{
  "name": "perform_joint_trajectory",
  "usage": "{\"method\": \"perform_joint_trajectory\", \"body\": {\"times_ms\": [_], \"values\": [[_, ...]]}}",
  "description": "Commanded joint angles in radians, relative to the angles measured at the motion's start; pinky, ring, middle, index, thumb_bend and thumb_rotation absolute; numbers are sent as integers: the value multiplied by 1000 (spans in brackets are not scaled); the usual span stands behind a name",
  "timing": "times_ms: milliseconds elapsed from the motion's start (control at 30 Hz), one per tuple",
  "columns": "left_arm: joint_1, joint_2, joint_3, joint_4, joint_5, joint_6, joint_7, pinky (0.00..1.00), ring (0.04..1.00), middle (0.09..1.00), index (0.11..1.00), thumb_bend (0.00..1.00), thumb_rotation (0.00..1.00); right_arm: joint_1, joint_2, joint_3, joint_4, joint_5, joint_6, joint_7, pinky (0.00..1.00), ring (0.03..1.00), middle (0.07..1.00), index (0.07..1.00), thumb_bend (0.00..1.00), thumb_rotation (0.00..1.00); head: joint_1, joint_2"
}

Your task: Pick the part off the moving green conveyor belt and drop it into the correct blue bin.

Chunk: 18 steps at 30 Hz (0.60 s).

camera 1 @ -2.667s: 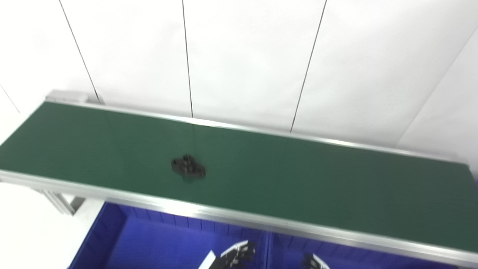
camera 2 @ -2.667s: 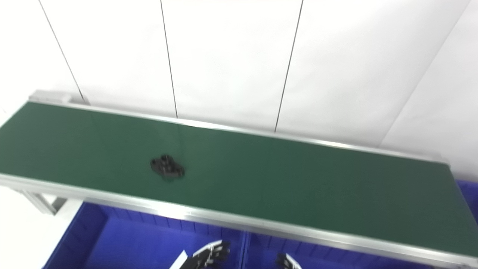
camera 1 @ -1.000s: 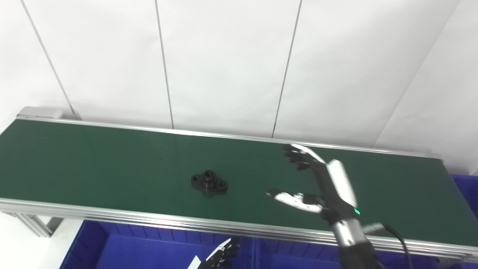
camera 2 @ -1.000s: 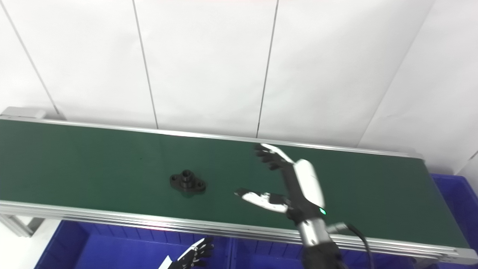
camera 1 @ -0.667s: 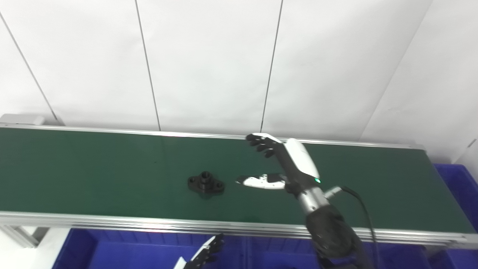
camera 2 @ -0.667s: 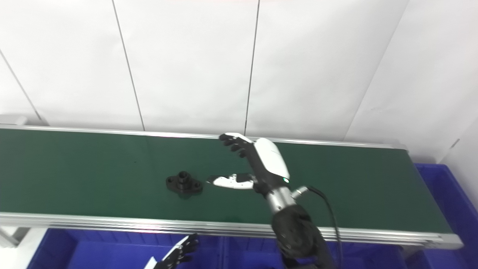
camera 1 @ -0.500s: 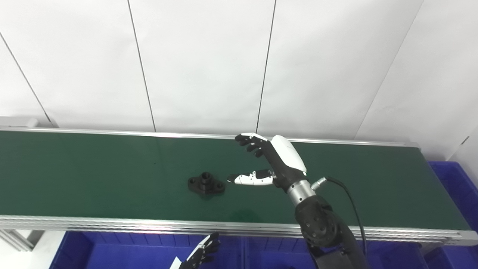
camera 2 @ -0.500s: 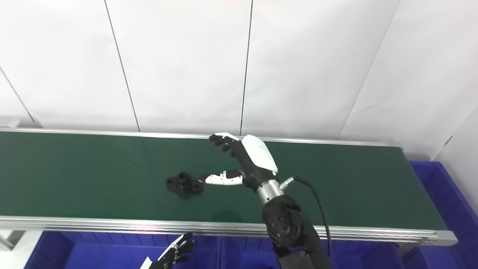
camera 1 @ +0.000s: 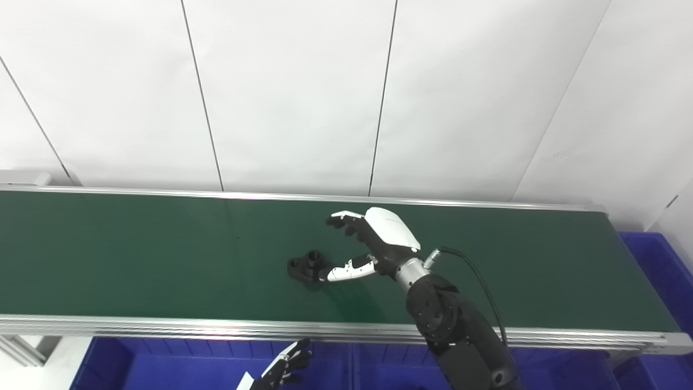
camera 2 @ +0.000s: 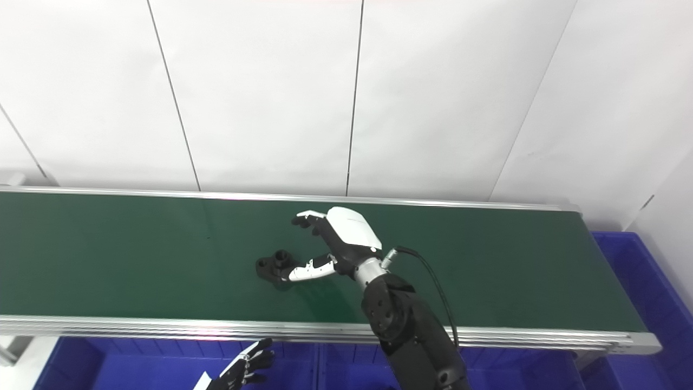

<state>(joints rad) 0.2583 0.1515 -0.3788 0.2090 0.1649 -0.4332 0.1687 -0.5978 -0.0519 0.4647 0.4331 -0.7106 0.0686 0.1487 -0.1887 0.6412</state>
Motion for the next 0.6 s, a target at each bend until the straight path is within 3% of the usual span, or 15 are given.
{"method": "perform_joint_trajectory", "body": {"times_ms": [0,333,567], "values": [[2,1,5,-28,-19,-37,-12,699,783,820,887,707,505,-52,1,7,-1,-9,-8,-14,684,746,789,788,795,315,1,1],[5,5,9,-28,-27,-37,-24,752,829,855,885,721,494,-79,-11,59,66,-49,6,2,699,758,802,800,766,291,6,10],[5,4,7,-34,-29,-37,-25,704,792,829,887,713,480,-85,-29,90,110,-82,-6,-6,714,761,787,792,755,270,6,19]]}}
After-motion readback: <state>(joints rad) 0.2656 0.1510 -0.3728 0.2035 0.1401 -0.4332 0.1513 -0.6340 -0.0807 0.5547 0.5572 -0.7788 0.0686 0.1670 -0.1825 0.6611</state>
